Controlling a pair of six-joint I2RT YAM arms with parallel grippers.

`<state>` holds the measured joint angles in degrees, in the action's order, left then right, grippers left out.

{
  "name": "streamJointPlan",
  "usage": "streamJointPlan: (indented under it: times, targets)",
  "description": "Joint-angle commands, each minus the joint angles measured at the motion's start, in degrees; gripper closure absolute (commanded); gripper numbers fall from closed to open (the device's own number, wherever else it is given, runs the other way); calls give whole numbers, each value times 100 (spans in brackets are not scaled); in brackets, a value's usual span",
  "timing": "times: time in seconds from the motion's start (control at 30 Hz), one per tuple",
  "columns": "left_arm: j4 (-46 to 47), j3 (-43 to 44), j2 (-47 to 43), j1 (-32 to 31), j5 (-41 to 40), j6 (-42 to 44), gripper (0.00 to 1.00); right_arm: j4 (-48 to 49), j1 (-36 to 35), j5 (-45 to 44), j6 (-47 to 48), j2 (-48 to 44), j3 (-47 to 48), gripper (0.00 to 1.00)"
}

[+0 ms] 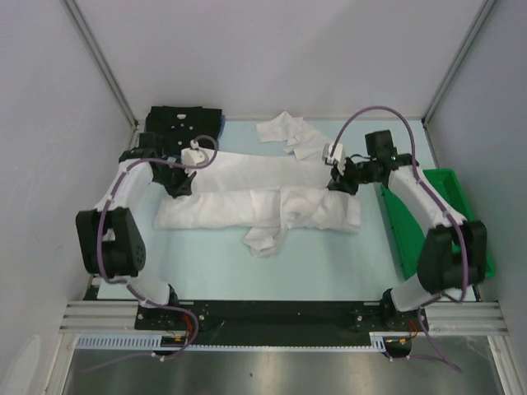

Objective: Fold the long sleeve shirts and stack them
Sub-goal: Flatten the shirt out

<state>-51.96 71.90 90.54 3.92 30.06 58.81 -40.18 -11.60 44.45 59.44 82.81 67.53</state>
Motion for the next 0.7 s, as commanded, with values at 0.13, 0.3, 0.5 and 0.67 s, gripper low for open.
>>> streamJointPlan:
  times: [0.13, 0.3, 0.5, 0.67]
  targets:
    - [1400, 1405, 1800, 47, -757, -2206, 86, 626, 438, -446, -1591, 2827, 1894, 100]
    - [566, 1117, 828, -329, 1070, -1261, 34, 617, 509, -236, -1962, 3198, 2177, 100]
    - [274, -315, -89, -1920, 1169, -422, 17, 687, 404, -103, -2217, 3163, 2107, 100]
    - [939, -930, -247, -2782, 1222, -870, 1, 635, 386, -120, -2226, 3084, 2142, 100]
